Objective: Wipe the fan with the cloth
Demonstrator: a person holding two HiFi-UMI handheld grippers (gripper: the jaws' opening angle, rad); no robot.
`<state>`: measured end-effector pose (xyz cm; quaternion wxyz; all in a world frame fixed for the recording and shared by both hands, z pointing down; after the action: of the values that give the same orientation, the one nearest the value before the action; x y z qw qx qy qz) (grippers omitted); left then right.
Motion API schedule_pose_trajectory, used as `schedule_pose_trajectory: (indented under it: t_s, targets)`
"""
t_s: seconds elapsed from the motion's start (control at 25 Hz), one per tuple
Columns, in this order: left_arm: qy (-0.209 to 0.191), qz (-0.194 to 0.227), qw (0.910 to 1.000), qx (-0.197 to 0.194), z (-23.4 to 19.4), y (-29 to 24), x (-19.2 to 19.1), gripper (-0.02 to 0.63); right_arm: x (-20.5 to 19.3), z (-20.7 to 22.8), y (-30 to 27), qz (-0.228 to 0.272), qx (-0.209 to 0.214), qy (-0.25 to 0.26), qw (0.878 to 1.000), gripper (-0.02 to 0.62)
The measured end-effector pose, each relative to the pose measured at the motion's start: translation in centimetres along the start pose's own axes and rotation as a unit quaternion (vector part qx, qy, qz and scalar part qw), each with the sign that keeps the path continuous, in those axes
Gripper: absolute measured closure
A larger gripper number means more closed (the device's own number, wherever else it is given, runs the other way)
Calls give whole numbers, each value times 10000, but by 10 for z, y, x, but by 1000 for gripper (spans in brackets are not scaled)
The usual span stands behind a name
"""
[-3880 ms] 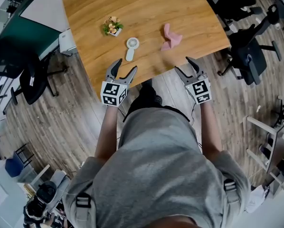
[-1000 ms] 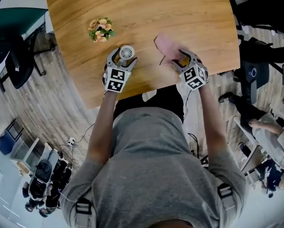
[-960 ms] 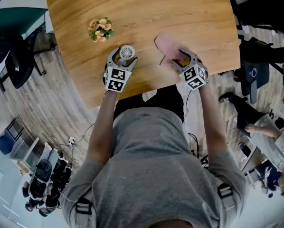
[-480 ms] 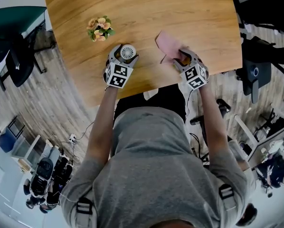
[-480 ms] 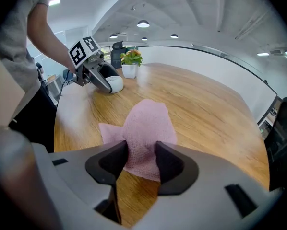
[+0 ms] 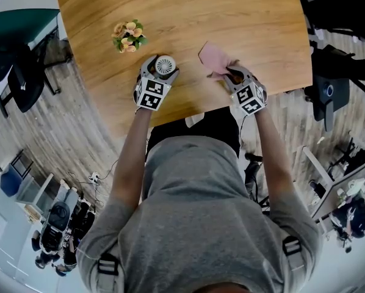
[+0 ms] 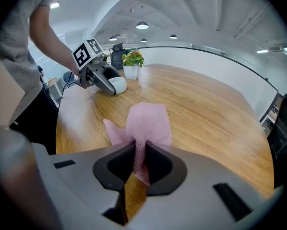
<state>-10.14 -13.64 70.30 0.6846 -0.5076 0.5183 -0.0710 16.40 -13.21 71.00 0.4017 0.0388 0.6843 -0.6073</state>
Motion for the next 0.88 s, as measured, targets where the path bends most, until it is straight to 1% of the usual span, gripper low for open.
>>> schedule_pose_trajectory:
  t_s: [0.12,0.24,0.52,0.72,0.88]
  targets:
    - [5,28,10000,1,0,0,-1,241,0,-1,-1,-51,-31,-129,9999,551]
    - [109,87,9999,4,-4,3,-3,241,3,-4,-2,-89,-93,-233,9996,557]
    - [166,117,9995,-231,2,8,0,239,6,-9,8,-14,-201,-403,9990,560]
    - [140,284,9990,-326,8,19,4,239,24,-16,15,280,-191,-442,9985,561]
    - [-123,331,9989,-299,10,32,15,239,46,-22,24,539,-193,-482,9972,565]
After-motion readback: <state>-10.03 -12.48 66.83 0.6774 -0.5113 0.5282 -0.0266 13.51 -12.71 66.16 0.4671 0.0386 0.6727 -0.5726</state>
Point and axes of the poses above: the fingertips, and each gripper's own axes: y backward along the fingers, z to its right, x out of its top, the point moved 6 cm from there along y, backward along the fingers, and after that the axes turned 4 degrees about -y, right-handed, at the moved point
